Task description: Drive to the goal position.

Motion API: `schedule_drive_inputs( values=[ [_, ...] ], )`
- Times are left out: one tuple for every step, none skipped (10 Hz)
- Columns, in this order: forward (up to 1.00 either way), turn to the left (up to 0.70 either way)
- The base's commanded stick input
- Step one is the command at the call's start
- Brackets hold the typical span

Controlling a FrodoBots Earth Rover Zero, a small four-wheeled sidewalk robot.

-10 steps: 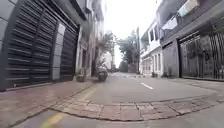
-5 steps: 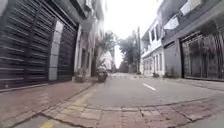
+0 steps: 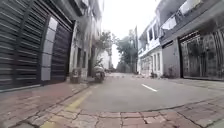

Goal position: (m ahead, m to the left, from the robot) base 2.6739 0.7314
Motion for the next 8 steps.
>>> schedule_drive_inputs(
  values=[
    [0.5,0.0],
    [0.5,0.0],
    [0.5,0.0],
    [0.5,0.0],
    [0.5,0.0],
    [0.5,0.0],
    [0.5,0.0],
    [0.5,0.0]
  ],
)
